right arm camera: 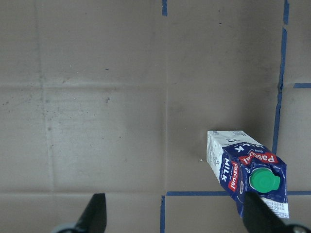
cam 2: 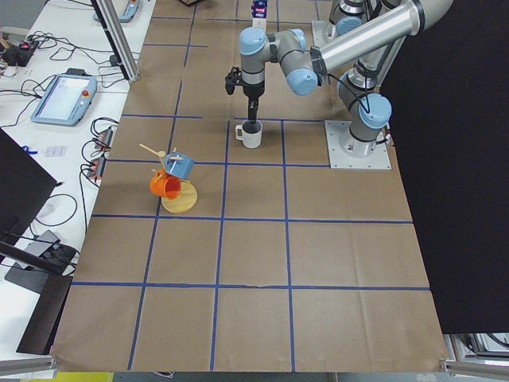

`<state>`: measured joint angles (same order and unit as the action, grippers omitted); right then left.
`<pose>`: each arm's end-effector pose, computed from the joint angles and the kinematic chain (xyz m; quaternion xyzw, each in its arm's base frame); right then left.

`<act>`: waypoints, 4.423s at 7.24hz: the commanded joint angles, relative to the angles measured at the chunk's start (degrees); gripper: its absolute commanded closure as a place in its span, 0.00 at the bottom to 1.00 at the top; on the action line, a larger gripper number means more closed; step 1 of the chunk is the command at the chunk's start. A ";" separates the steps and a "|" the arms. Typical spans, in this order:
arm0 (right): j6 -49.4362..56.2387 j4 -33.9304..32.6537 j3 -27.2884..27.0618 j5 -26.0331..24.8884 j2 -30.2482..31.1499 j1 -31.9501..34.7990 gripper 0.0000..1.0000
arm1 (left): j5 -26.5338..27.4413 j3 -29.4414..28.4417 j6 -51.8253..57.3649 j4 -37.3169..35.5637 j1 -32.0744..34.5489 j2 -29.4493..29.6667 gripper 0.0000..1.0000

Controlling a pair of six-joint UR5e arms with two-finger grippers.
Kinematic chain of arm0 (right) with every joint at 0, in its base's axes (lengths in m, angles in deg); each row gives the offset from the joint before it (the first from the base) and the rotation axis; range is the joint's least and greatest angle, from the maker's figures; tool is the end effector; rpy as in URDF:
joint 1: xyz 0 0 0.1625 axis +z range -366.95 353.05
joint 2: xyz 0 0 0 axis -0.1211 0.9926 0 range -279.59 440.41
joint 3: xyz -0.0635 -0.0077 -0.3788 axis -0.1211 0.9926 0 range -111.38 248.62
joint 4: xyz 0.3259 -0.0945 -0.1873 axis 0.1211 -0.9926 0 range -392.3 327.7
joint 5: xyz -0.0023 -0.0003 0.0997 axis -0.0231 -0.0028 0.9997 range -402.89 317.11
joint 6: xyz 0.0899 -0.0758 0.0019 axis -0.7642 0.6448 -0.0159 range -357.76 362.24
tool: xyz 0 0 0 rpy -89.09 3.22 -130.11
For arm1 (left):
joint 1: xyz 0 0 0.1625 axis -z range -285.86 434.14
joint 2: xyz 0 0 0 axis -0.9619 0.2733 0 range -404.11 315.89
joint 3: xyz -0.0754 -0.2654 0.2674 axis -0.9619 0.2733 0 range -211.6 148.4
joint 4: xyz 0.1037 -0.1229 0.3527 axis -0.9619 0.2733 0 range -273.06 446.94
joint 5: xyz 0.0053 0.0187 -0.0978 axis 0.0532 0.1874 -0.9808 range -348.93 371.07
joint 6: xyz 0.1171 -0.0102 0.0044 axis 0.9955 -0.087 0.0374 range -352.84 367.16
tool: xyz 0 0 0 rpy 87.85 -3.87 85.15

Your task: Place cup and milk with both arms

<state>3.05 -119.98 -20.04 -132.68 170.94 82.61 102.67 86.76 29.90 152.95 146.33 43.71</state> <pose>0.1302 -0.4601 0.4401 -0.0032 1.0000 0.0039 0.0019 0.0007 -0.4274 0.2646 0.0433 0.9988 0.0227 0.0065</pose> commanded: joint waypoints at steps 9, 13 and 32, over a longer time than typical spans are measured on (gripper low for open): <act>0.77 -0.13 -0.19 -0.04 -0.26 0.00 0.00 | -0.18 1.17 -0.51 -7.56 -2.40 11.76 1.00; 0.77 -0.13 -0.19 -0.04 -0.26 0.00 0.00 | -3.07 -3.20 -2.00 -7.22 -0.04 10.54 1.00; 0.86 -0.13 -0.28 -0.30 -0.44 -0.17 0.00 | -1.95 -51.66 -31.18 8.52 29.94 45.60 0.77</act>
<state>3.91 -120.11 -20.32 -132.95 170.50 82.44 100.61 35.11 -1.27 161.47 176.26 89.12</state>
